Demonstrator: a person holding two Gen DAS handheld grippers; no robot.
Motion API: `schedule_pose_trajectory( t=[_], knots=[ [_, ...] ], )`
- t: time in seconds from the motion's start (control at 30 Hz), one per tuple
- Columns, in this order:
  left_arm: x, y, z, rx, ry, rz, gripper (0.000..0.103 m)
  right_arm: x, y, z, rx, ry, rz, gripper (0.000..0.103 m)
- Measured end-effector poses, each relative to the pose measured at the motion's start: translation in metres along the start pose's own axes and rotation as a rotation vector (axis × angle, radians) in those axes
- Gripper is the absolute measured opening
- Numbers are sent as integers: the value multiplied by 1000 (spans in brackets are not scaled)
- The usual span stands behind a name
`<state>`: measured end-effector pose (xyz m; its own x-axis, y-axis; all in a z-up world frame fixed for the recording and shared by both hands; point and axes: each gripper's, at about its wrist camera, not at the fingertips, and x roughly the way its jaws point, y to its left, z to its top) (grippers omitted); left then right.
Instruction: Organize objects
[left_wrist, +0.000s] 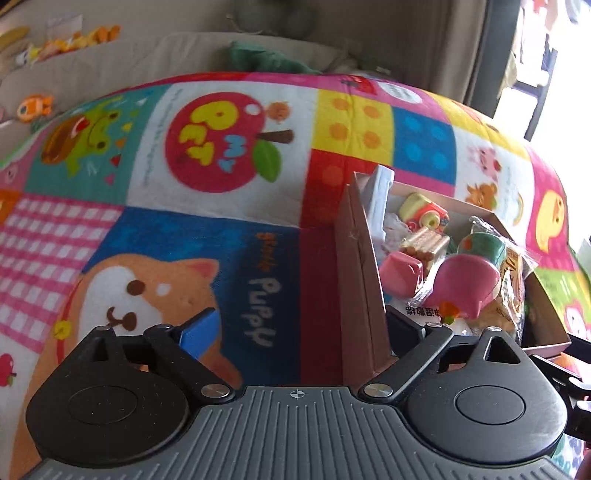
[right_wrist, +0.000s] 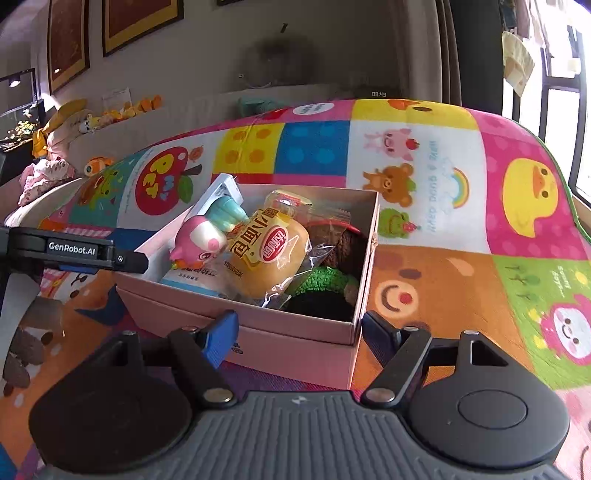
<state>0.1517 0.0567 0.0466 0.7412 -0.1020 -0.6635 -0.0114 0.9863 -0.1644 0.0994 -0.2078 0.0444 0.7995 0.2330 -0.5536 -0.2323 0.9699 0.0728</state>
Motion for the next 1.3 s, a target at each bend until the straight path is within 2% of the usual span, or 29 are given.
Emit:
schedule_pose_trajectory(
  t=[0.17, 0.3, 0.33, 0.37, 0.4, 0.5, 0.57, 0.7, 0.77, 0.87, 1.0, 1.07, 1.3],
  knots=[
    [0, 3, -3, -9, -10, -17, 97, 4, 7, 1, -43, -27, -30, 75],
    [-15, 0, -10, -22, -52, -21, 93, -2, 9, -2, -10, -3, -71, 75],
    [-24, 0, -14, -20, -70, -19, 93, -8, 9, -4, 4, -1, -73, 77],
    [-34, -1, -19, -19, -94, -16, 92, -15, 9, -9, 19, 0, -68, 84],
    [-45, -2, -26, -15, -113, -15, 92, -24, 10, -14, 34, 0, -69, 91],
    [-74, -11, -58, 32, -97, -43, 91, -50, 17, -37, 75, 11, -82, 103],
    [-86, -20, -87, 84, -62, -44, 91, -63, 24, -54, 93, 44, -90, 103],
    [-94, -33, -130, 142, -13, -2, 91, -67, 41, -84, 90, 165, -105, 103],
    [-92, -39, -139, 163, -24, 28, 91, -66, 51, -92, 41, 160, -152, 103],
    [-83, -43, -141, 177, -58, 97, 95, -62, 52, -89, 37, 170, -166, 103],
    [-80, -43, -142, 172, -55, 107, 97, -56, 44, -86, 71, 157, -185, 103],
    [-80, -42, -142, 170, -54, 104, 97, -56, 47, -90, 65, 120, -197, 103],
    [-80, -43, -142, 171, -54, 104, 97, -51, 45, -89, 79, 100, -212, 103]
  ],
)
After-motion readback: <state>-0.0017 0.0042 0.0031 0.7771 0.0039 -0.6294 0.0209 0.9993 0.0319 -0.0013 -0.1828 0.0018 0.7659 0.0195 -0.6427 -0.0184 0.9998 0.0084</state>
